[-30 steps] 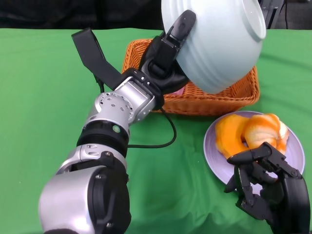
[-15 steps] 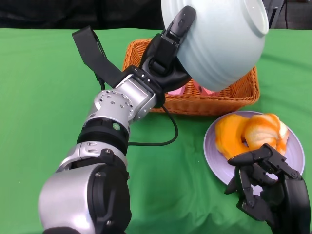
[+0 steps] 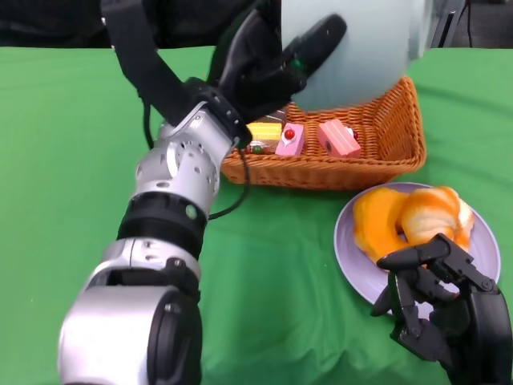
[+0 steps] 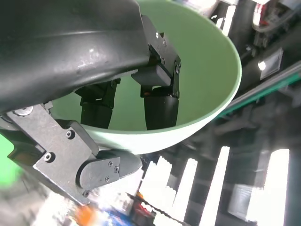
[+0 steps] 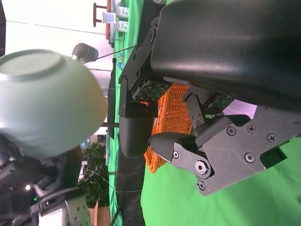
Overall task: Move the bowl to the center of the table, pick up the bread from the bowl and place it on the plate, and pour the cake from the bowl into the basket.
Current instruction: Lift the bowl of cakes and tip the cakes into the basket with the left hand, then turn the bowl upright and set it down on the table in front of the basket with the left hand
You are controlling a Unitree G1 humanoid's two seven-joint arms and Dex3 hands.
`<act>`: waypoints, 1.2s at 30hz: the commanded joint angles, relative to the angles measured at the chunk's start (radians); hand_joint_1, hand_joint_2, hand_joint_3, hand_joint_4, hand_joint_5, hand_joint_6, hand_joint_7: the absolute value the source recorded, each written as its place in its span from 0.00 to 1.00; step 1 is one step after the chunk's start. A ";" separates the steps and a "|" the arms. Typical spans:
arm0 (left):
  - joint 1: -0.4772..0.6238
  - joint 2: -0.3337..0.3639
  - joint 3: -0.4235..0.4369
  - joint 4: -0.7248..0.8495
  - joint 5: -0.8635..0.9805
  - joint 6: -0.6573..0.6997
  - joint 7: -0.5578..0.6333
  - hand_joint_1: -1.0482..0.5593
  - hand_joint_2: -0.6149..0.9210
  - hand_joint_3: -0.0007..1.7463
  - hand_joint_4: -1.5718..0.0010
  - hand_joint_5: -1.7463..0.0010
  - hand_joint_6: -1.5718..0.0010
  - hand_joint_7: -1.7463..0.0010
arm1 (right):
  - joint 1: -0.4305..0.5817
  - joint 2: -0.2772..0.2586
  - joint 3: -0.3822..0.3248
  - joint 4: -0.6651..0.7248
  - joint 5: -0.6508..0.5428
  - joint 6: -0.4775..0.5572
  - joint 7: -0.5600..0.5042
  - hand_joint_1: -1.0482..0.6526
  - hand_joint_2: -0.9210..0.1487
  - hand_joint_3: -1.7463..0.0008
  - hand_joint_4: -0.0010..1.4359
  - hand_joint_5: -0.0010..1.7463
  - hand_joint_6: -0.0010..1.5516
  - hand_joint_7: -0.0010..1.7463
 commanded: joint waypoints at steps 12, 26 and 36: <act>0.108 0.209 -0.233 0.032 0.429 -0.894 0.056 0.60 0.77 0.69 0.54 0.00 0.56 0.14 | -0.004 0.001 -0.007 0.006 -0.003 -0.014 -0.006 0.58 0.30 0.39 0.59 0.88 0.46 0.71; 0.211 0.427 -0.335 0.107 0.908 -1.255 0.553 0.64 0.68 0.66 0.53 0.00 0.53 0.11 | 0.020 -0.005 -0.002 -0.069 -0.025 0.030 -0.027 0.57 0.27 0.45 0.58 0.87 0.46 0.69; 0.342 0.550 -0.405 0.055 1.258 -1.282 1.035 0.61 0.68 0.67 0.49 0.00 0.47 0.21 | 0.024 -0.014 -0.004 -0.094 -0.008 0.063 -0.018 0.56 0.23 0.50 0.57 0.87 0.47 0.67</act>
